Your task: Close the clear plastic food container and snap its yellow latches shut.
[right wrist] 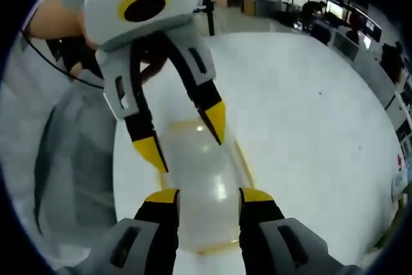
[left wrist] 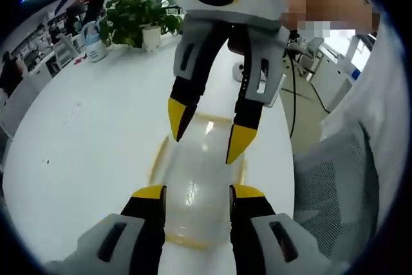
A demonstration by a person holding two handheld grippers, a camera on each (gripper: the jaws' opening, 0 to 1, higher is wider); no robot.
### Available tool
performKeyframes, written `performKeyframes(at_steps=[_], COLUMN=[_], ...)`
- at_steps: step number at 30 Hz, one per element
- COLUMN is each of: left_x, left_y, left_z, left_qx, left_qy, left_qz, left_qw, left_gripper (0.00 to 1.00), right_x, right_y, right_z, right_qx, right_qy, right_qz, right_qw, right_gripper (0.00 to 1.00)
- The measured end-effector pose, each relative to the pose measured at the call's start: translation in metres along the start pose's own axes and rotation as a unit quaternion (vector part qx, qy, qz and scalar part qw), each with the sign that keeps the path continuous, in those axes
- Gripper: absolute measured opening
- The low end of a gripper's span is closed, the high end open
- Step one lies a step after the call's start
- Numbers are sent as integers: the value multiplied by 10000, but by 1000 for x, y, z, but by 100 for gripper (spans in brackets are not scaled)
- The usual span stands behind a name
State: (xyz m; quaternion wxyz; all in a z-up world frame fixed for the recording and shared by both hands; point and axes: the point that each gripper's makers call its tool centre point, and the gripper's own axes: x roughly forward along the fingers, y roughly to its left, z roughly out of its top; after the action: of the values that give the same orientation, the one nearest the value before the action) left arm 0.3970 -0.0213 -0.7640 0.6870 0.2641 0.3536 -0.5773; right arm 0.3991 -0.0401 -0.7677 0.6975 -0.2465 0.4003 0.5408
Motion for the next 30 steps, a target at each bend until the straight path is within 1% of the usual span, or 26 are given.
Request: performKeyframes(at_steps=[3,7,11,15,19,25,27,30], left_x=[0,2,4,6,7,8,7,10], left_y=[0,0,-2,-6,-10,-16,-16,-20], left_z=[3,1,0,1,1,-2,-2,-6], left_qx=[-70,-46,-135,-157,-272,-312,-389,-348], left_qy=[-67,-22,-43,-64,-123,-114,-139,-69], left_qz=[-2,20,28,17,21,26,58,32], left_qw=[10000,10000,9999,9999,9996,9994,9991,9994], left_gripper=[39,39,38,38,38,38,38,38], right_x=[2,3,4,7,9,10,10,12], right_y=[0,0,-2,-4,-8,-14,-16,-19], right_z=[0,-1,-2,-2,-1,1,3,4], right_qx=[5,-22,13,23,52,25,25,0], right_qy=[-18,-10,-42,-19,-32,-50,-72,-58], right_qz=[13,-6,-25,-41,-56,-124,-140,-135], right_qw=[10000,10000,10000,10000,10000,9999,9999,9999], right_gripper=[35,35,35,35,35,35,35,35])
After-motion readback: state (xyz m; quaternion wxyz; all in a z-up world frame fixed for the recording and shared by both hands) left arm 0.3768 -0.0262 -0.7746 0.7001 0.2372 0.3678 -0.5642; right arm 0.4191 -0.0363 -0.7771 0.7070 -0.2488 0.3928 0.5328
